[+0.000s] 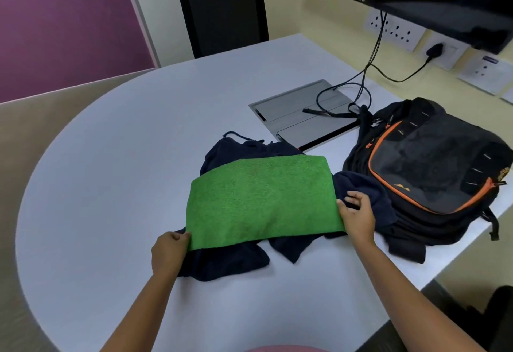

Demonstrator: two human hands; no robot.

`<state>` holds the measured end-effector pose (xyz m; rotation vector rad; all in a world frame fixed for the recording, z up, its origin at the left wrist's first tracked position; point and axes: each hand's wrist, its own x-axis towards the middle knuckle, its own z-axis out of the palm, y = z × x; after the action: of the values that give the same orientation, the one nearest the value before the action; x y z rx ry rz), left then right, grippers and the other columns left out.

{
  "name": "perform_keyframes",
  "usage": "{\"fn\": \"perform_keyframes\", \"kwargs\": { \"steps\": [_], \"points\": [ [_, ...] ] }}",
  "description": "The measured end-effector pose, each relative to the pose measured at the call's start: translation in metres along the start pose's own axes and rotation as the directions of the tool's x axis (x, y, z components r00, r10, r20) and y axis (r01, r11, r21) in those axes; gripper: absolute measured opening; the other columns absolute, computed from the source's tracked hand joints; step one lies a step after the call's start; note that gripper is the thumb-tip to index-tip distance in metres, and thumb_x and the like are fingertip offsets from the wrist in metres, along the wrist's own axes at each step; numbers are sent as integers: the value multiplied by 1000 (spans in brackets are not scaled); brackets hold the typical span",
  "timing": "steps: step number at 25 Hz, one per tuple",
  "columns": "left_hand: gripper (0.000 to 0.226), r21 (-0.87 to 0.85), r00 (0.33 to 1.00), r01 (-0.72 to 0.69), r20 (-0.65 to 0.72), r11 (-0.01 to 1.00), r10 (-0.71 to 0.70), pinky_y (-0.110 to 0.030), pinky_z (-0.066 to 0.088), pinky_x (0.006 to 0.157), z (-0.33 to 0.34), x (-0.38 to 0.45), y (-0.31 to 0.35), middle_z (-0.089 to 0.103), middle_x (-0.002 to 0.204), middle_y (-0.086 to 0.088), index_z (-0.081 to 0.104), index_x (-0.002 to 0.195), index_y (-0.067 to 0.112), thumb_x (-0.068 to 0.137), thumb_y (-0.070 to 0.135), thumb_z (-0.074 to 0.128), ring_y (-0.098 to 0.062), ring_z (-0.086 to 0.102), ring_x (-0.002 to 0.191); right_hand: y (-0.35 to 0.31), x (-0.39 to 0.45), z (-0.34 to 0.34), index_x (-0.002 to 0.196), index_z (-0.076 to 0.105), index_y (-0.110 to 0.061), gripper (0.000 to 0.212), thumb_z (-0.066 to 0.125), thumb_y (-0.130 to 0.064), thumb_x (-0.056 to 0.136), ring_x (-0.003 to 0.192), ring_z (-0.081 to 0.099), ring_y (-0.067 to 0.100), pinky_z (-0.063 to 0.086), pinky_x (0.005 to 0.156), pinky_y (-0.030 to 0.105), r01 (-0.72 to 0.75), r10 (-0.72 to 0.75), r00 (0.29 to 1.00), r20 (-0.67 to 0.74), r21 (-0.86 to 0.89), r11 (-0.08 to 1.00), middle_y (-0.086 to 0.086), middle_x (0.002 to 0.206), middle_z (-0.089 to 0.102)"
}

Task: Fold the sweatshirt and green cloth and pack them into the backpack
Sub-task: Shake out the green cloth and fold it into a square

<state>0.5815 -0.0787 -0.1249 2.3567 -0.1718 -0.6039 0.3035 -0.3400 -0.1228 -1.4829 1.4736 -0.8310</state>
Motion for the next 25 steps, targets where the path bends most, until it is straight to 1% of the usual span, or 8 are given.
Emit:
{"fn": "perform_keyframes", "kwargs": {
  "steps": [2,4,9,12,16,18,21,25],
  "points": [
    [33,-36,996,57,68,998,-54,-43,54,72,0,-4,-5,59,59,-10,53,60,8,86,25,62,-31,62,66,2,4,-6,94,57,-17,15,65,-9,85,70,61,18,53,61,24,-23,16,991,134,48,999,3,84,63],
    [33,-31,992,72,102,997,-69,-43,55,71,0,-7,-10,59,57,-9,56,60,7,85,28,65,-30,63,66,6,5,-14,86,58,-16,11,68,-11,83,63,56,17,50,53,20,-25,29,972,234,-17,1000,5,72,60],
    [35,6,987,79,141,997,-79,-40,53,69,-1,-5,-15,51,53,-6,55,56,8,80,26,71,-24,51,56,27,-6,-25,86,57,-5,12,68,-5,82,48,64,7,41,41,13,-144,178,919,352,-119,982,-5,50,62],
    [35,2,980,96,172,995,-95,-32,46,59,0,-7,-11,47,52,-5,51,54,9,80,22,73,-22,45,54,25,-2,-25,82,60,-8,8,68,-5,83,45,63,1,42,39,12,-157,184,928,323,-107,982,-7,50,65],
    [26,-185,876,392,373,901,-305,-21,35,48,-5,-11,-6,55,57,-3,54,66,8,84,20,69,-12,48,41,18,0,-24,83,66,-4,7,70,-10,82,44,59,-1,47,44,11,-139,161,958,239,-105,985,2,60,64],
    [27,-238,828,485,435,842,-354,-14,30,38,-8,-12,-6,53,43,3,52,64,9,85,19,66,-4,43,27,16,-2,-22,83,66,-4,8,71,-9,81,39,56,-2,46,42,10,-133,158,964,215,-126,983,4,57,61],
    [28,-274,836,484,427,831,-345,-14,27,38,-17,-11,-4,46,32,8,50,63,10,87,17,64,-1,39,25,9,-7,-25,83,61,-5,13,72,-7,79,34,53,-2,43,39,9,-114,148,973,180,-185,976,4,54,61],
    [22,-323,831,465,479,824,-282,-14,33,40,-51,-5,9,54,48,4,57,67,9,85,19,66,-5,48,42,-20,-3,-44,74,63,-2,11,73,-6,78,37,53,6,47,44,13,-167,279,915,291,-357,919,7,55,64]
  ]
}}
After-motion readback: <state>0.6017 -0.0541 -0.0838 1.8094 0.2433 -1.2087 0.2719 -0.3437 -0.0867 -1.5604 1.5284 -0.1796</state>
